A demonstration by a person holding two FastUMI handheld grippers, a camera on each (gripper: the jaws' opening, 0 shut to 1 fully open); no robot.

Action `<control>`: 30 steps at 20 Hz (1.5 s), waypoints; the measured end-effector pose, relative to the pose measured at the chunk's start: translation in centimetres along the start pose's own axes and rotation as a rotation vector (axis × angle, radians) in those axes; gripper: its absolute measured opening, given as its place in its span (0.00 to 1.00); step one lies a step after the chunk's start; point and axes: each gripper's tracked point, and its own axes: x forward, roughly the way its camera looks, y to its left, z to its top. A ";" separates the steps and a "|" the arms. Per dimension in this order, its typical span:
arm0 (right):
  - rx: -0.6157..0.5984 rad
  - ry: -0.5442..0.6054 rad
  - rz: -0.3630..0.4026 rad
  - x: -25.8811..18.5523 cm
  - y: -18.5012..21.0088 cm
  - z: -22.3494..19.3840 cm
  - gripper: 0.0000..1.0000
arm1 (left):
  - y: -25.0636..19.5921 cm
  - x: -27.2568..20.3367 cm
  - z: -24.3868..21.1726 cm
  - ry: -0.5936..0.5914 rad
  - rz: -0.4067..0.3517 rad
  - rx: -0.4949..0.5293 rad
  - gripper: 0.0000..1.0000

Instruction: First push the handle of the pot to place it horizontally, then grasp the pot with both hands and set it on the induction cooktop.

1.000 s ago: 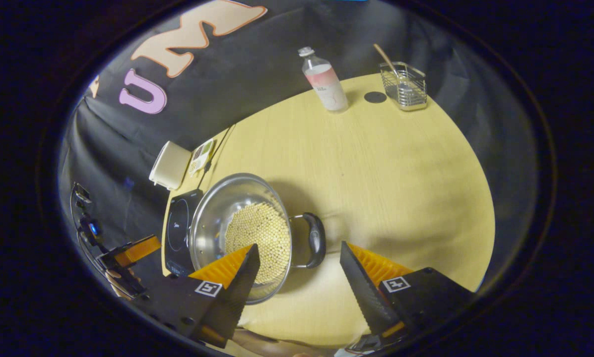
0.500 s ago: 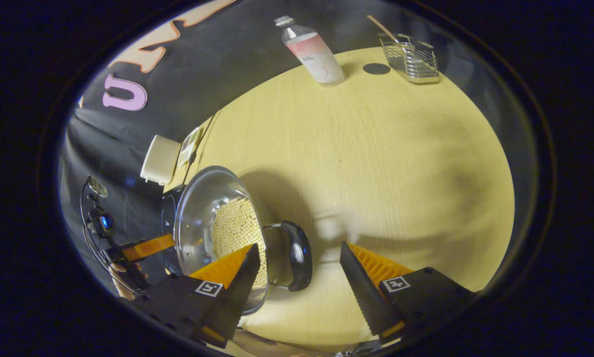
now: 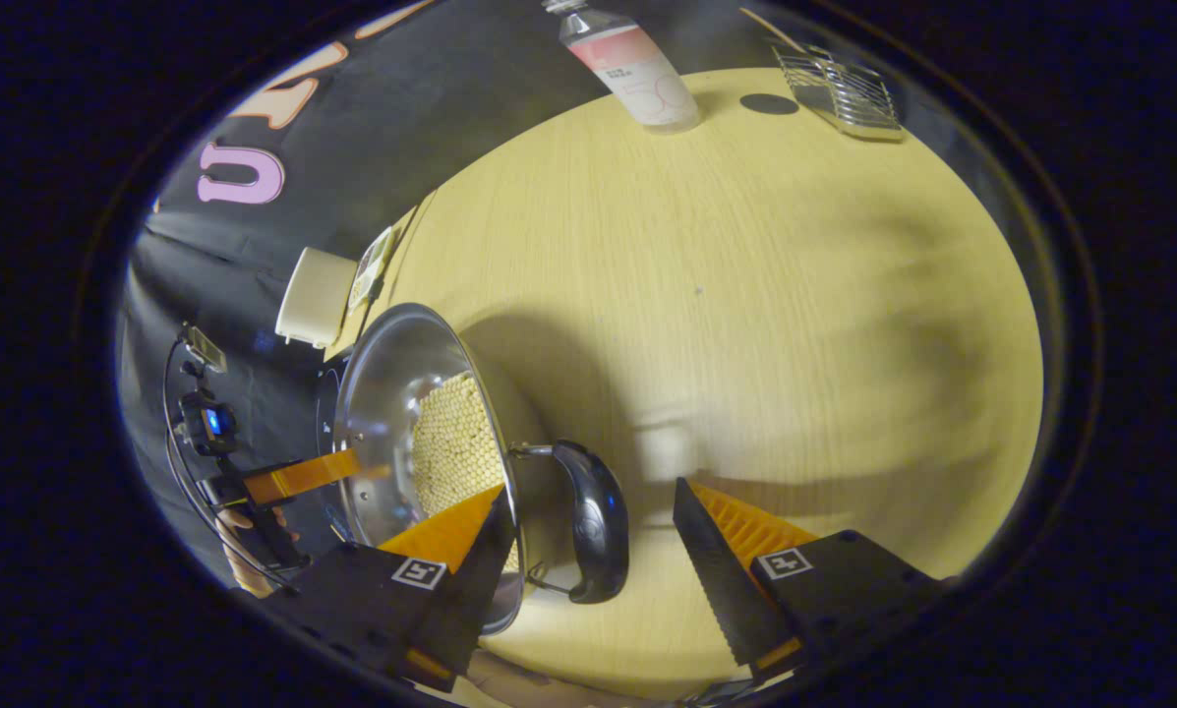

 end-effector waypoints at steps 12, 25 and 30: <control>0.006 0.034 0.026 1.9 0.9 -0.1 0.57 | 1.4 1.6 -0.7 0.051 -0.007 -0.045 0.63; -0.010 0.004 -0.091 2.4 0.9 -1.5 0.50 | -0.4 -1.7 -4.7 0.091 0.010 -0.014 0.62; 0.016 0.012 -0.078 2.6 1.2 -1.7 0.56 | -0.2 -5.0 -6.4 0.083 0.037 0.045 0.62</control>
